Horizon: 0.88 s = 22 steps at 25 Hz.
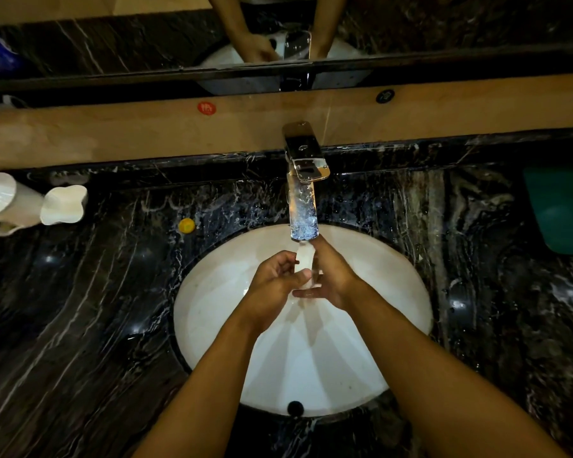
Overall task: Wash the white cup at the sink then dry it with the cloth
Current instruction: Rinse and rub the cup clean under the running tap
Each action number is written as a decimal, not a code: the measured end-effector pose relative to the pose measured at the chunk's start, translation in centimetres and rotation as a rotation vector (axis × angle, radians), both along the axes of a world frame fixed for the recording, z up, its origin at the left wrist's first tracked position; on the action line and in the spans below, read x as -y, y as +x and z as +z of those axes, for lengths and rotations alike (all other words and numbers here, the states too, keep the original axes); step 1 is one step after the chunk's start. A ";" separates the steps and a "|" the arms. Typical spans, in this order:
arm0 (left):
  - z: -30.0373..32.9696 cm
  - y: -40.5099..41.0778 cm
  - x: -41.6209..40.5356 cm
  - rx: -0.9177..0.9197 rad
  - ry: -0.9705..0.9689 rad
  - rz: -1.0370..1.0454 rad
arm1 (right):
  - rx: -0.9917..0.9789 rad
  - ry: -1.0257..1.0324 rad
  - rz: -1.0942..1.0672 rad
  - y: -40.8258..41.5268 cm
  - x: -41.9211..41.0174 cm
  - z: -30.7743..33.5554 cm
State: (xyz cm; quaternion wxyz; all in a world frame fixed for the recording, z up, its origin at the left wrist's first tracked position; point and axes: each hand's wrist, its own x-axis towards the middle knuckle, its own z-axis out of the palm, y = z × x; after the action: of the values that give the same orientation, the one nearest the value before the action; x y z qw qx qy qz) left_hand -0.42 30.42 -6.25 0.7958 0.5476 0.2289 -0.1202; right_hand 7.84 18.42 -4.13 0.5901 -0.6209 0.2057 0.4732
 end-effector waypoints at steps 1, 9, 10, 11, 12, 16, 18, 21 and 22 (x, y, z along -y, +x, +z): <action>-0.1 0.0 0.0 -0.005 -0.001 -0.004 | -0.012 0.028 0.038 -0.2 -0.1 0.0; 0.7 0.6 -0.5 -0.016 0.139 -0.111 | 0.073 -0.027 -0.114 -0.4 -1.3 -0.8; 0.7 0.5 -0.6 -0.017 0.136 -0.118 | 0.068 -0.023 -0.121 -0.3 -1.3 -0.7; 0.7 0.5 -0.6 -0.020 0.139 -0.132 | 0.070 -0.022 -0.125 -0.2 -1.4 -0.8; 0.8 0.5 -0.4 -0.027 0.158 -0.147 | 0.069 -0.023 -0.133 0.0 -1.4 -0.8; 1.2 1.1 0.3 -0.054 0.233 -0.084 | 0.050 0.026 -0.254 0.1 -1.3 -1.2; 1.2 1.5 0.6 -0.061 0.223 -0.014 | 0.042 0.010 -0.281 -0.1 -1.3 -1.3; 1.1 2.1 1.0 -0.101 0.127 0.144 | 0.023 0.040 -0.318 -0.4 -1.5 -1.3; 1.0 2.4 1.1 -0.145 0.101 0.234 | 0.005 0.077 -0.318 -0.6 -1.6 -1.1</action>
State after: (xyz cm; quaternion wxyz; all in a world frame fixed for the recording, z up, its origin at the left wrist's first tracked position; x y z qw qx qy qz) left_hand 1.93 29.27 -5.27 0.7572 0.5463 0.3540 -0.0541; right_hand 7.24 20.03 -5.27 0.6814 -0.5588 0.2818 0.3796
